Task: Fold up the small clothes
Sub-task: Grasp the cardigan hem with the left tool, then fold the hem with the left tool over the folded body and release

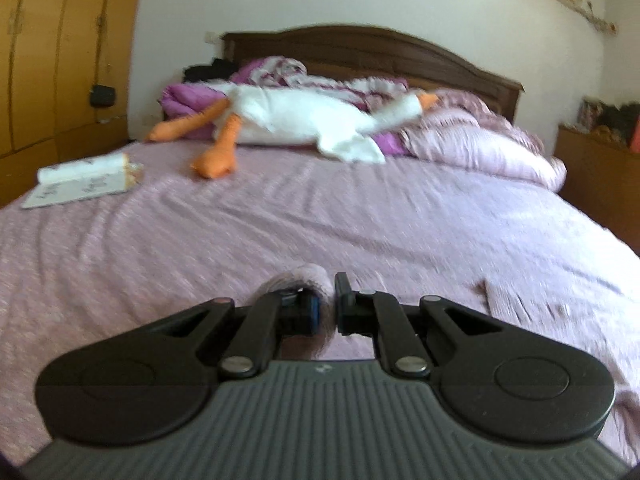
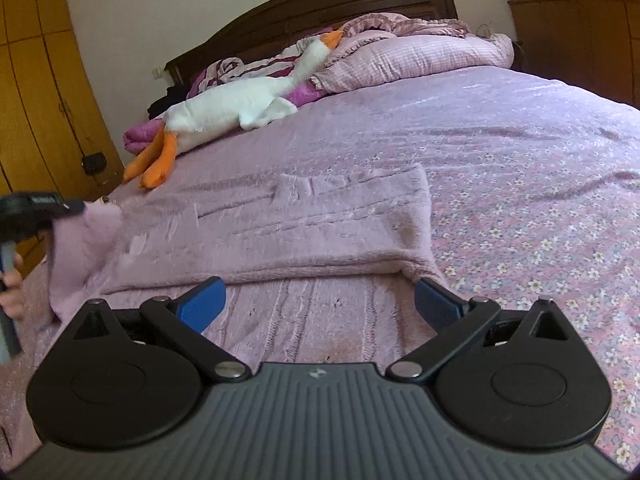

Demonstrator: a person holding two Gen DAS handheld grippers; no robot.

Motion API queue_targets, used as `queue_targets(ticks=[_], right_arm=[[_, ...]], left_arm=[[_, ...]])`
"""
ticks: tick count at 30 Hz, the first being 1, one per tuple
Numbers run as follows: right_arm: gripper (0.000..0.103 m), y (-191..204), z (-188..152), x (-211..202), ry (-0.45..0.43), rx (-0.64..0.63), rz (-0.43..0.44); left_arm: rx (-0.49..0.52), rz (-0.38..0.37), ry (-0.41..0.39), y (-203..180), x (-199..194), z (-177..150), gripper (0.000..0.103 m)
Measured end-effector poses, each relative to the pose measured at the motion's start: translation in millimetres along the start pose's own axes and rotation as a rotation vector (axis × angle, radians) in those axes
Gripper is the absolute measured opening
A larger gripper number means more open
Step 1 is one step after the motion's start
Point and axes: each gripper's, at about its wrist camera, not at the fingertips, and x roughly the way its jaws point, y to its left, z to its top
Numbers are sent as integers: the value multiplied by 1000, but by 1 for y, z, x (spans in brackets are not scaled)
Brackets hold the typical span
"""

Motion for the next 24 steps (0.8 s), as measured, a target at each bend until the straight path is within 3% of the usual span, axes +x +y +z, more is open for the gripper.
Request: queue_targets(ticks=[13,15,17,19,21,24], right_arm=[[103,-13,-13,-7,11,47,-10],[103,-14,-15,-5,18,58,-9],[103,-14,-17,-4,24,65,-13],[103,-14,-18,-2,29,70,-18],[103,-14,-19,-1,32,71,-16],[103,-12,-19,-1,33,71,-15]], left_arm=[[39,-61,186,-23,38,-48,13],[32,-80,202,-23,37,-50,23],[30,-112,222,-24,38,-50,48],[42,-140,236,-29,35,-50,62],[69,-141,240,-36,32,-50,68],[92,-132,249,-42,28,-52,69]])
